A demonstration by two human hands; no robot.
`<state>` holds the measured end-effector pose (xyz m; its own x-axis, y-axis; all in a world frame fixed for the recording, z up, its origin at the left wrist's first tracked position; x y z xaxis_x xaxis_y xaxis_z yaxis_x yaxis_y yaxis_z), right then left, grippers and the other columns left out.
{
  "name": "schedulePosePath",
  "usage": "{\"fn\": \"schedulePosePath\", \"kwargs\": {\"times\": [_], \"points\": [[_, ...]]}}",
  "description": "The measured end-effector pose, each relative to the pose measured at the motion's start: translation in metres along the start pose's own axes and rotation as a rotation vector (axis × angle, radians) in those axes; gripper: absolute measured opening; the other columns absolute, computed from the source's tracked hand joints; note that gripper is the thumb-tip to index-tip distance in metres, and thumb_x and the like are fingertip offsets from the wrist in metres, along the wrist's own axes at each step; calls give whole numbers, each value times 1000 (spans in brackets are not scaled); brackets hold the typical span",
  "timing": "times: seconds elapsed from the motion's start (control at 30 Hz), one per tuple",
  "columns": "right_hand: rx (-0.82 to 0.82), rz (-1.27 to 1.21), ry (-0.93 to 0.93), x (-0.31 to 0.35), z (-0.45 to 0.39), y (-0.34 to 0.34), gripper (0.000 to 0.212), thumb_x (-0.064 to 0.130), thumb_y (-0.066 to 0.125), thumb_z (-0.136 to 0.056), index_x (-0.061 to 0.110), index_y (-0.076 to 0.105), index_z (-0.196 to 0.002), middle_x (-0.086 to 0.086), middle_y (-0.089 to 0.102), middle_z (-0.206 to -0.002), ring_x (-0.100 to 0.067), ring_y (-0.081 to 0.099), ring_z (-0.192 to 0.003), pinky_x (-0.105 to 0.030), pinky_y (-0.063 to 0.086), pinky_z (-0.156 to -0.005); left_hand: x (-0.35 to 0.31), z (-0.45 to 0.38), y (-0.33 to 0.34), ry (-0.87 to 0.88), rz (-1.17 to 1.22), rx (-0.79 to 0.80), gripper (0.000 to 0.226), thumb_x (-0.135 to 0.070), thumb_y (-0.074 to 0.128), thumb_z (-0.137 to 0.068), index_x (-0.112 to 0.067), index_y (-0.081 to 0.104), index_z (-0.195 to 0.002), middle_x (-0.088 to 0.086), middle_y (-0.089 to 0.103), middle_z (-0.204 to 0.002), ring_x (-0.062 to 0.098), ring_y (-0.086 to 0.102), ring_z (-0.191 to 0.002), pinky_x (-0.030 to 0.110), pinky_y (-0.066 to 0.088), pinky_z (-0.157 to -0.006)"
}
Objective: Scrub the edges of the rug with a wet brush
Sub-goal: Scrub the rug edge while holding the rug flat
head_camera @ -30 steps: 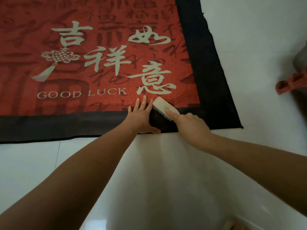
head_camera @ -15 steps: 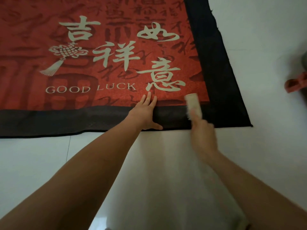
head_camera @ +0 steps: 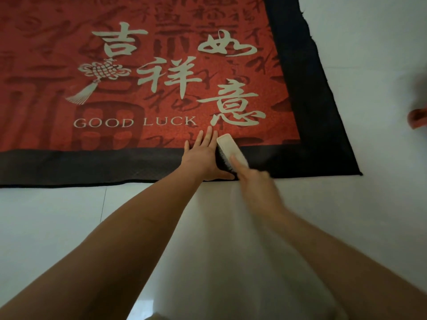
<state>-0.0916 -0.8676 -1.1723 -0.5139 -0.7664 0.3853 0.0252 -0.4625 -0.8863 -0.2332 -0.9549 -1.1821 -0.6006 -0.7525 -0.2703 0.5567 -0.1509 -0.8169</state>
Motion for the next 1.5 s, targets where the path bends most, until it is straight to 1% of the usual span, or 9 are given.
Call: {"fn": "schedulePosePath", "kwargs": {"times": [0.17, 0.37, 0.53, 0.67, 0.73, 0.83, 1.07, 1.27, 1.5], "points": [[-136, 122, 255, -34, -20, -35, 51, 12, 39, -100, 30, 35, -148, -22, 62, -103, -39, 60, -94, -38, 42, -68, 0, 2, 1, -9, -26, -5, 131, -72, 68, -71, -18, -18, -154, 1, -25, -161, 22, -19, -149, 49, -3, -121], [-15, 90, -20, -6, -7, -3, 54, 19, 38, -102, 43, 25, -149, -16, 62, -103, -35, 61, -93, -40, 49, -77, 5, 1, 0, 15, -1, 11, 129, -69, 69, -72, -18, -17, -155, 1, -25, -161, 22, -19, -149, 48, -3, -120], [-156, 46, 301, -54, -8, -43, 57, 8, 41, -97, 32, 34, -148, -23, 61, -107, -40, 57, -95, -41, 45, -73, 9, -1, -4, 40, -17, 40, 127, -62, 73, -74, -20, -16, -155, 3, -25, -161, 23, -18, -149, 45, -3, -120], [62, 110, -14, 13, 26, 1, 63, 12, 36, -99, 39, 16, -152, -11, 56, -92, -26, 55, -78, -33, 39, -65, 10, -3, -5, 39, -19, 64, 129, -59, 75, -74, -18, -17, -154, 5, -27, -160, 25, -20, -148, 47, -3, -120], [63, 225, -78, 0, 17, -4, 56, 12, 36, -98, 32, 27, -150, -11, 59, -92, -29, 59, -80, -39, 45, -67, 11, -3, -6, 41, -16, 73, 129, -57, 76, -74, -19, -17, -154, 6, -28, -159, 26, -20, -148, 48, -1, -121], [-96, 185, 258, -54, -8, -41, 39, 13, 38, -99, 16, 52, -136, -20, 64, -103, -39, 61, -93, -43, 49, -74, 15, 3, -11, 40, -11, 115, 126, -52, 77, -76, -20, -17, -154, 5, -30, -159, 25, -21, -148, 48, 4, -121], [120, 84, -46, 12, 48, 3, 73, 9, 37, -97, 46, 4, -151, -10, 57, -86, -30, 61, -78, -38, 48, -70, 16, 4, -16, 55, -52, 125, 124, -45, 78, -78, -17, -16, -155, 6, -26, -160, 25, -17, -149, 43, 8, -120], [-112, 10, 354, -43, 42, -26, 68, 5, 34, -96, 38, 15, -153, -20, 63, -99, -36, 60, -86, -38, 44, -70, 16, 6, -11, 44, -42, 111, 122, -46, 76, -80, -15, -15, -155, 6, -25, -161, 25, -17, -149, 47, 10, -122], [98, 114, 84, -21, 52, -2, 78, 6, 37, -93, 48, 3, -150, -16, 64, -91, -34, 63, -82, -39, 48, -72, 18, 10, -10, 57, -53, 119, 120, -48, 73, -81, -15, -15, -154, 6, -25, -161, 25, -17, -149, 46, 10, -122]]}}
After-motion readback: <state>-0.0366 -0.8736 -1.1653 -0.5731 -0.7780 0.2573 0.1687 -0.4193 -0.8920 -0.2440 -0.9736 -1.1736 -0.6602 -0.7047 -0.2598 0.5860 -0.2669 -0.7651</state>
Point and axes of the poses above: each hand's wrist, its own z-axis away from the middle knuckle, its own y-axis out of the palm, x = y × z, the point moved 2 cm from there along -z, towards the middle knuckle
